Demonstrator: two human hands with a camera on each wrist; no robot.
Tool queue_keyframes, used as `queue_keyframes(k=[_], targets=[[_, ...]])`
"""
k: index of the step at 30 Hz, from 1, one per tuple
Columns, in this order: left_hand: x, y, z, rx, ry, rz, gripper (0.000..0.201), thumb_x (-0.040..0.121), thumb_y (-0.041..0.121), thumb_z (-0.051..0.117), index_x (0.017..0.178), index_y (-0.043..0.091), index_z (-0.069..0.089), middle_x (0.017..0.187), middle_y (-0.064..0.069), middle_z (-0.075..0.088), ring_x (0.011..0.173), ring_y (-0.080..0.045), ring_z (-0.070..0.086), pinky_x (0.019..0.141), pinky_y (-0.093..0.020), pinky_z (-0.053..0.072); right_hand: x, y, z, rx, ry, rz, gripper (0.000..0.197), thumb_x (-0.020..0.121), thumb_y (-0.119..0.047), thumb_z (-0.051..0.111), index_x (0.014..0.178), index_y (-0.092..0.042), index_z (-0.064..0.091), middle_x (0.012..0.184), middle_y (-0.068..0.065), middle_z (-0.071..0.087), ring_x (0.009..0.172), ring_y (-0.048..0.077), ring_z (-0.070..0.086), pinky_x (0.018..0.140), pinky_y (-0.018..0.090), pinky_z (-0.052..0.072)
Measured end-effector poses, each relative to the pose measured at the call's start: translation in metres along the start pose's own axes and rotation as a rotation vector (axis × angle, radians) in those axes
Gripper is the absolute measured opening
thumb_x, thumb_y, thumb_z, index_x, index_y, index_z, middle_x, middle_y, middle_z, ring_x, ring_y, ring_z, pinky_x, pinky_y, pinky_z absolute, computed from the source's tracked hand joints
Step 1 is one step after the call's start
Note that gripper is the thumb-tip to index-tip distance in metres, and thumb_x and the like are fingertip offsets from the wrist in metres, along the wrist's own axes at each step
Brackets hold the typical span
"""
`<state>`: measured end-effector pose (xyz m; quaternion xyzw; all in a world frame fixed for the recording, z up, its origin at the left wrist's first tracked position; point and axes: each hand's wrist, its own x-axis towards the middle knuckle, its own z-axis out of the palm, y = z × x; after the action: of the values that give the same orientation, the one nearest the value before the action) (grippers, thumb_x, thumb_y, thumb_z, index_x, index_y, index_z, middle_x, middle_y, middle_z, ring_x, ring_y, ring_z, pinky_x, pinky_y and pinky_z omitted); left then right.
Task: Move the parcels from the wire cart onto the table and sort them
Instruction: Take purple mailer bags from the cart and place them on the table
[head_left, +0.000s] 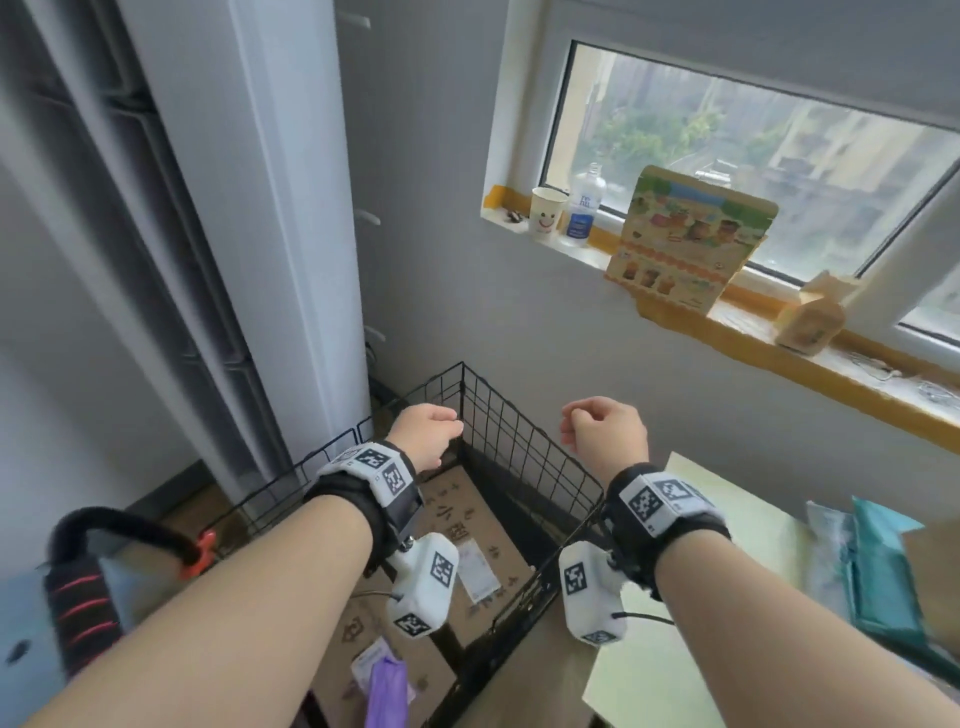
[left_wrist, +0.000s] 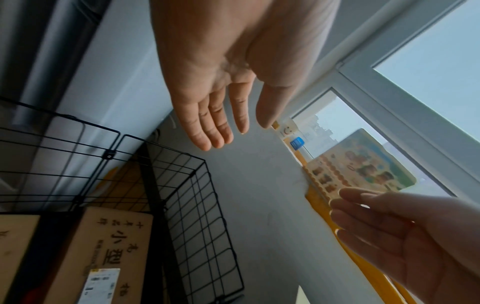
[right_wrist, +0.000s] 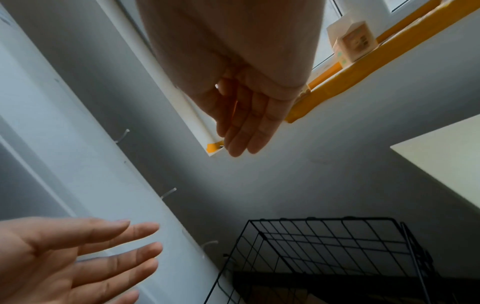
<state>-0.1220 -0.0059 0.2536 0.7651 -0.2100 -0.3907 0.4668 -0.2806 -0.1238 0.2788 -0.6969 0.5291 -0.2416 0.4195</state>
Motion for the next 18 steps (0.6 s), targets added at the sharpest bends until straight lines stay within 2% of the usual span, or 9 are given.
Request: queue_keyframes(k=[5, 9, 11, 15, 18], targets=[[0.007, -0.039, -0.048, -0.019, 0.06, -0.053, 0.035, 0.097, 0.019, 0.051, 0.131, 0.014, 0.053, 0.131, -0.008, 0.054, 0.12, -0.024, 0.053, 0.096, -0.036, 0.05, -0.009, -0.002, 0.049, 0.018, -0.062, 0.022, 0.027, 0.094, -0.01, 0.045, 0.08, -0.02, 0.066, 0.077, 0.001, 0.07, 0.076, 0.016, 0.069, 0.078, 0.033, 0.059], [0.014, -0.07, -0.081, -0.047, 0.114, -0.11, 0.034, 0.095, 0.019, 0.053, 0.129, 0.014, 0.055, 0.128, -0.007, 0.056, 0.118, -0.023, 0.054, 0.094, -0.036, 0.051, -0.015, -0.001, 0.083, 0.016, -0.124, 0.033, 0.021, 0.097, -0.015, 0.049, 0.083, -0.021, 0.064, 0.083, 0.002, 0.069, 0.077, 0.013, 0.067, 0.08, 0.031, 0.056], [0.018, -0.085, -0.095, -0.07, 0.16, -0.14, 0.034, 0.094, 0.015, 0.055, 0.127, 0.01, 0.057, 0.12, -0.01, 0.059, 0.108, -0.023, 0.057, 0.085, -0.034, 0.051, -0.017, 0.004, 0.1, 0.012, -0.163, 0.049, 0.019, 0.097, -0.018, 0.051, 0.083, -0.022, 0.063, 0.082, 0.001, 0.069, 0.078, 0.014, 0.067, 0.083, 0.033, 0.057], [0.024, -0.116, -0.118, -0.084, 0.268, -0.225, 0.033, 0.092, 0.008, 0.055, 0.124, 0.005, 0.06, 0.097, -0.011, 0.061, 0.076, -0.018, 0.056, 0.069, -0.028, 0.048, -0.014, 0.017, 0.131, -0.049, -0.242, 0.08, 0.016, 0.096, -0.022, 0.052, 0.084, -0.024, 0.064, 0.081, -0.001, 0.07, 0.081, 0.014, 0.068, 0.085, 0.038, 0.057], [0.034, -0.138, -0.126, -0.11, 0.312, -0.279, 0.033, 0.092, 0.008, 0.054, 0.124, 0.006, 0.06, 0.083, -0.007, 0.059, 0.066, -0.014, 0.05, 0.061, -0.026, 0.044, -0.007, 0.026, 0.154, -0.084, -0.304, 0.113, 0.014, 0.096, -0.022, 0.052, 0.093, -0.021, 0.066, 0.084, 0.0, 0.07, 0.082, 0.014, 0.068, 0.083, 0.037, 0.057]])
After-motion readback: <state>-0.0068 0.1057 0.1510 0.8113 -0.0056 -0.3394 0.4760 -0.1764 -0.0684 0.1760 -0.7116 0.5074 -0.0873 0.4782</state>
